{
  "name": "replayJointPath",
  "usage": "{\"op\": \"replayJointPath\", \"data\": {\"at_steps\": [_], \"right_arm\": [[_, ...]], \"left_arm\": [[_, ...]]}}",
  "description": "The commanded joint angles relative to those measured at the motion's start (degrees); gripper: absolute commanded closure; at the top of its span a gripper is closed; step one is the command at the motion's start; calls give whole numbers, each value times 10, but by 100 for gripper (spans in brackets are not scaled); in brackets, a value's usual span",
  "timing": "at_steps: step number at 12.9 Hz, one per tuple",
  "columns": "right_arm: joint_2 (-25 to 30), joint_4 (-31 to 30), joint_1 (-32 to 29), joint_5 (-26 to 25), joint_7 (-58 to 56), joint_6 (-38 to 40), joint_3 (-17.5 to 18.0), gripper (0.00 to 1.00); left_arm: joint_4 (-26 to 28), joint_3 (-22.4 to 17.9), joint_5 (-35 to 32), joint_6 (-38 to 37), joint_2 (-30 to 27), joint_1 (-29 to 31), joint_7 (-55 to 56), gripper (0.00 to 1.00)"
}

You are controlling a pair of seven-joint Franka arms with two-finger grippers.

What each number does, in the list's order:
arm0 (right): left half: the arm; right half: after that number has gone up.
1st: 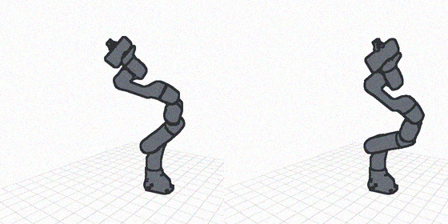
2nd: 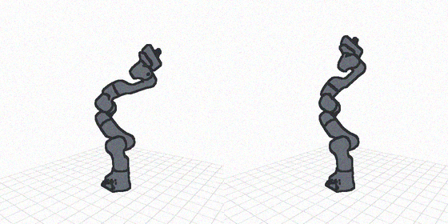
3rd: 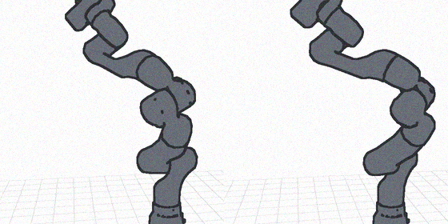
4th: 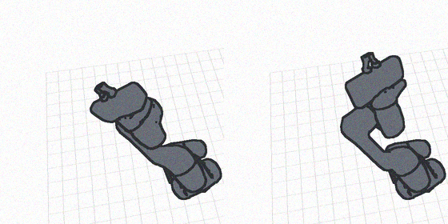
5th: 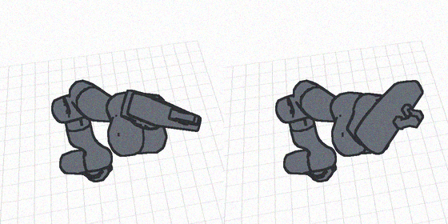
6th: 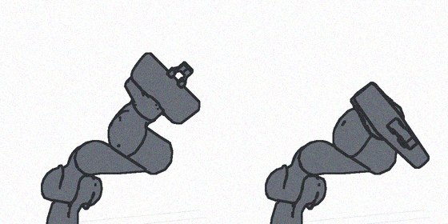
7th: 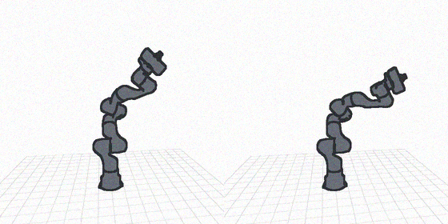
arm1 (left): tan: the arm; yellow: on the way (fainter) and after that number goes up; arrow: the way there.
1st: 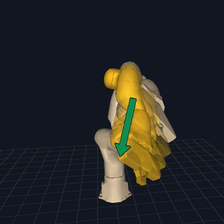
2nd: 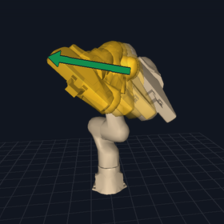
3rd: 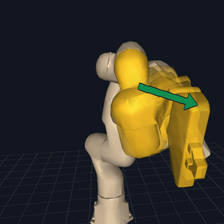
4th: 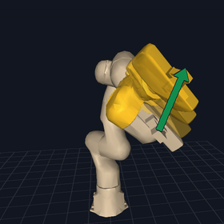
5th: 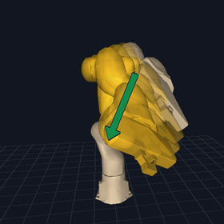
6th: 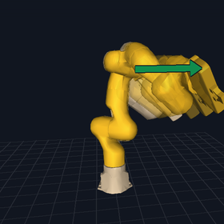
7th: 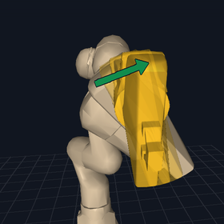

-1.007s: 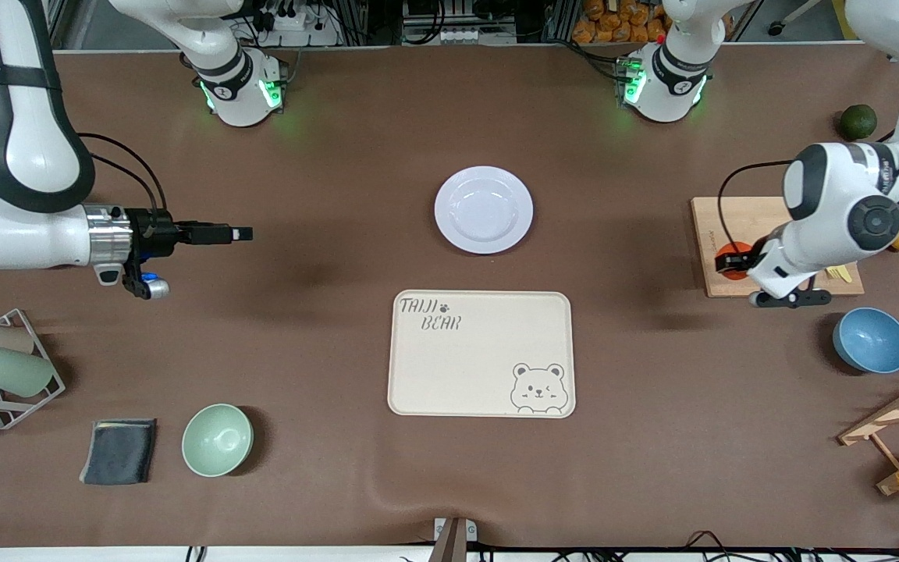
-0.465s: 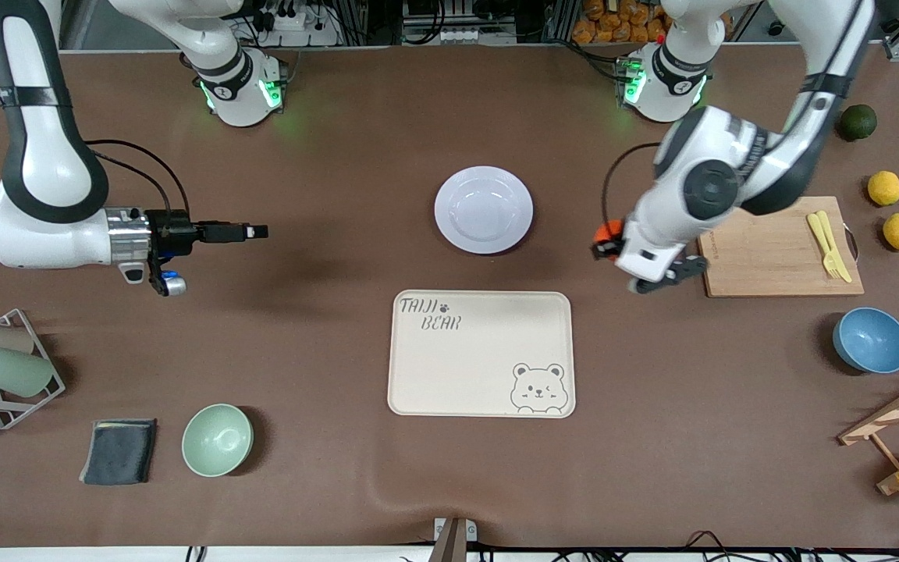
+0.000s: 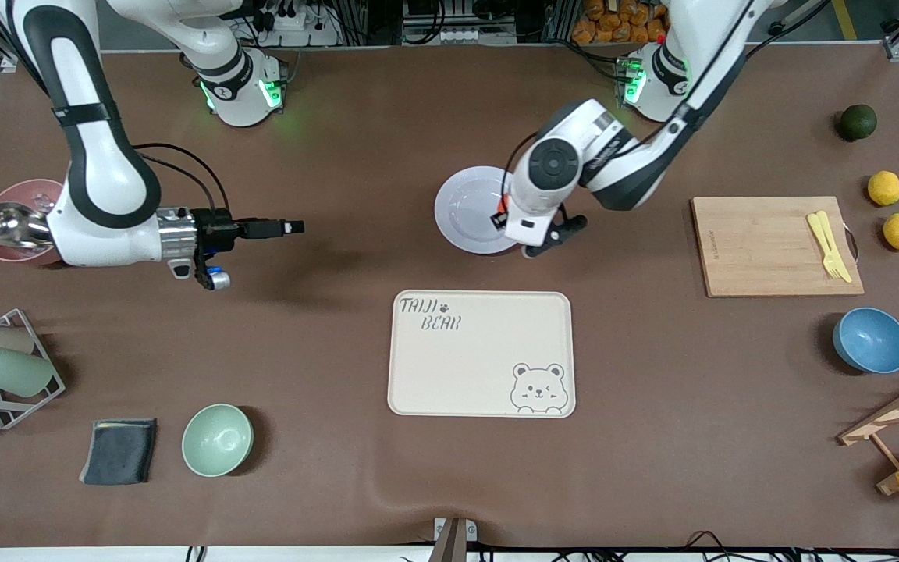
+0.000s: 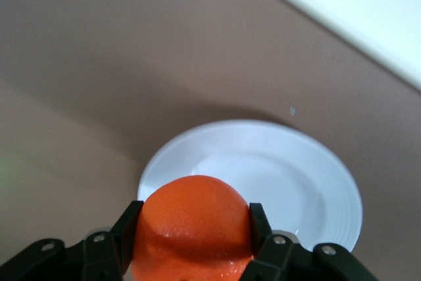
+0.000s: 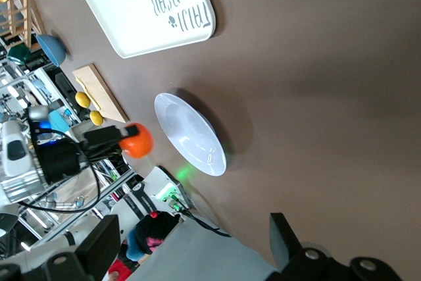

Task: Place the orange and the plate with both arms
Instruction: 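Carry the orange with the left gripper over the white plate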

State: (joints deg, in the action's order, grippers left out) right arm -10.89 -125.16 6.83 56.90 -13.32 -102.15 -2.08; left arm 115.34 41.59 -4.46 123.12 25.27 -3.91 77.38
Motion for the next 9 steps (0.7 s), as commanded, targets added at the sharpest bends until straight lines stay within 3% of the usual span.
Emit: {"op": "replayJointPath", "data": {"at_steps": [1,6,7,8,9], "right_arm": [[8,-41,12,43,-60,-30,-2,0],[7,-65,65,104,-115,-66,-3,0],[3,-68,66,105,-126,-72,-2,0],[3,-69,66,108,-129,-71,-2,0],[0,-69,71,110,-129,-71,-2,0]], "left_arm": [[-2,-5,-8,32,26,-7,15,93],[1,-6,-19,115,80,-31,30,93],[1,-6,-24,133,92,-35,31,88],[1,-9,-25,146,101,-35,32,73],[1,-12,-26,156,108,-35,32,48]]}}
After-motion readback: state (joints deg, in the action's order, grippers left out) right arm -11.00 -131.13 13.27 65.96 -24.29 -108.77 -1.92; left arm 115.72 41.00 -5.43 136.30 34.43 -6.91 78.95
